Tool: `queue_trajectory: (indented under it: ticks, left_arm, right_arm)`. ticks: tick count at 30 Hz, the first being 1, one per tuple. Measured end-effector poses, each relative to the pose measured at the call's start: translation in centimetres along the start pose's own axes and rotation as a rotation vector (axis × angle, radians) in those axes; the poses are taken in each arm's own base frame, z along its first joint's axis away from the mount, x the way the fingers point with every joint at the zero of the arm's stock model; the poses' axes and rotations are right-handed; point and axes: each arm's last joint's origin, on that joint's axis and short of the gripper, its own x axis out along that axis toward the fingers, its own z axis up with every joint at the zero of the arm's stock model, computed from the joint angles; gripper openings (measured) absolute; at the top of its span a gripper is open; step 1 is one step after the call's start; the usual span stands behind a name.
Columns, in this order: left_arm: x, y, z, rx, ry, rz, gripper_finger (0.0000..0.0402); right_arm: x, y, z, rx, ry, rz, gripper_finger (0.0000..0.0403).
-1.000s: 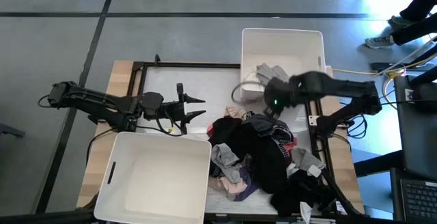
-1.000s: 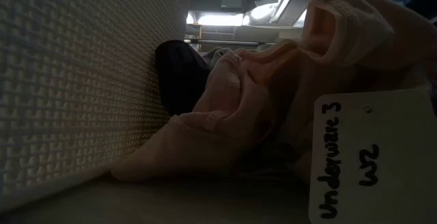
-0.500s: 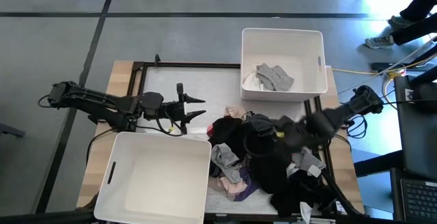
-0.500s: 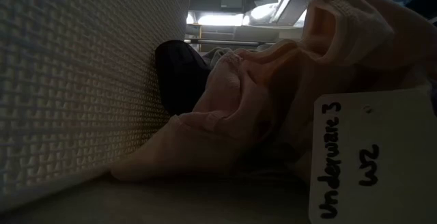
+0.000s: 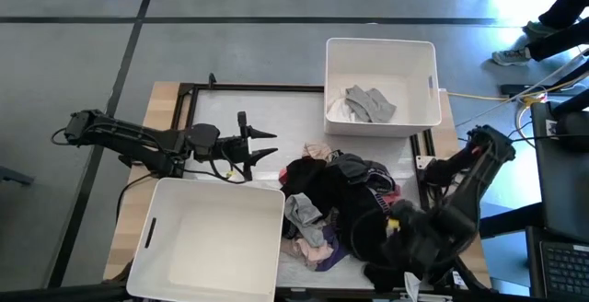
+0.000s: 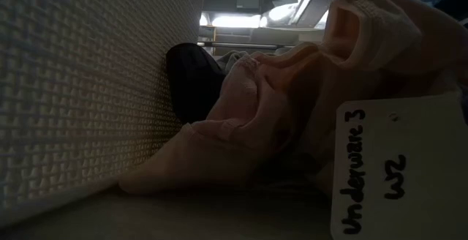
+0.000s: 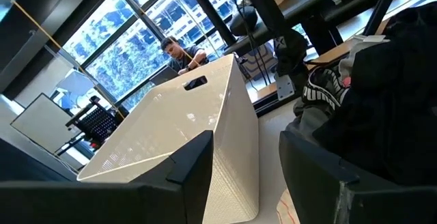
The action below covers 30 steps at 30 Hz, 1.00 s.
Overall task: Sort clothes
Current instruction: Put the white sock into the top white laundry bin
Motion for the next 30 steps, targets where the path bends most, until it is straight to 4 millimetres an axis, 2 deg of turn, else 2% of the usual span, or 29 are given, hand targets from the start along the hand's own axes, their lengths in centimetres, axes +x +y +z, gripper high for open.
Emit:
queue_trajectory:
  ticks: [4, 11, 18, 23, 30]
  left_arm:
    - [0.0, 0.0, 0.1, -0.003, -0.006, 0.004, 0.0159]
    - [0.0, 0.0, 0.1, -0.01, -0.008, 0.005, 0.0159]
    - [0.0, 0.0, 0.1, -0.011, -0.005, 0.003, 0.0159]
    - [0.0, 0.0, 0.1, -0.015, -0.005, 0.003, 0.0159]
    - [0.0, 0.0, 0.0, -0.015, -0.005, 0.004, 0.0159]
  right_arm:
    - [2.3, 1.3, -1.6, -0.083, 0.022, -0.021, 0.0225]
    - [6.1, 3.1, -4.1, -0.099, 0.185, -0.086, 0.0224]
    - [9.0, 3.9, -4.5, -0.094, 0.193, -0.169, 0.0224]
    - [11.2, 4.5, -4.7, -0.165, 0.171, -0.209, 0.0224]
    - [12.7, 4.5, -5.3, -0.193, 0.19, -0.251, 0.0224]
